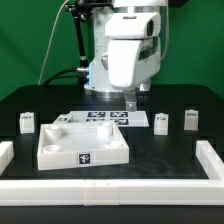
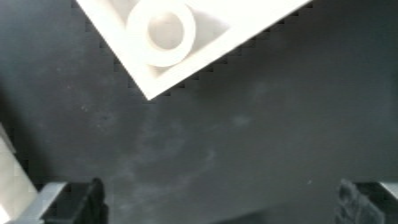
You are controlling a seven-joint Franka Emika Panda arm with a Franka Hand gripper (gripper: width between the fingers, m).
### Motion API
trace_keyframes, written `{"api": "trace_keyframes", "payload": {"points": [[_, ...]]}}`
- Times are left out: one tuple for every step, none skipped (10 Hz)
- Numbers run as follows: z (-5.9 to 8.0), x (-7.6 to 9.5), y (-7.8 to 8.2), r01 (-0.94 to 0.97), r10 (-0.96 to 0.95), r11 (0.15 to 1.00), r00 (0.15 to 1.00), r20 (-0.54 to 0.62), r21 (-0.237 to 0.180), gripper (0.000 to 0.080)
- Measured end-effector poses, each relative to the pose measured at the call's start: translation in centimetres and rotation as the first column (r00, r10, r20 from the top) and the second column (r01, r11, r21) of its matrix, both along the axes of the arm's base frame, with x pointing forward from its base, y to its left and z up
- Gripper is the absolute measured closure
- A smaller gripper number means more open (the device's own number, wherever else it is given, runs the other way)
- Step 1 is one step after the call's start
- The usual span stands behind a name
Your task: Assemble one leg
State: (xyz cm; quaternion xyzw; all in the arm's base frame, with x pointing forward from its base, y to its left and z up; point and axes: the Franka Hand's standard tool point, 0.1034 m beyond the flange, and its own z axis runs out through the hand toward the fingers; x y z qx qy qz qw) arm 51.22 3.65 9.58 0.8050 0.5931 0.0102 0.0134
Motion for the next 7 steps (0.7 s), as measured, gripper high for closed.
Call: {"api": "trace_keyframes", "payload": {"points": [[0.0,0.0,0.0,0.013,-0.013,1.0,1.0,0.001,0.002,0.015],[0.0,0.0,0.0,0.013,-0.013,1.0,1.0,0.001,0.002,0.015],[0.0,0.0,0.0,0.013,-0.013,1.0,1.0,0.0,0.002,0.015],[0.0,0.0,0.0,0.013,-0.013,1.0,1.0,0.0,0.002,0.015],[-0.1,0.0,0.0,0.013,-0.013,1.0,1.0,0.0,0.002,0.015],[-0.1,0.0,-0.3,-0.026,0.026,1.0,1.0,0.002,-0.001,0.015],[-0.6,-0.6,-1.4,-0.156,0.156,0.988,0.988,0.005,-0.008,0.015]]}}
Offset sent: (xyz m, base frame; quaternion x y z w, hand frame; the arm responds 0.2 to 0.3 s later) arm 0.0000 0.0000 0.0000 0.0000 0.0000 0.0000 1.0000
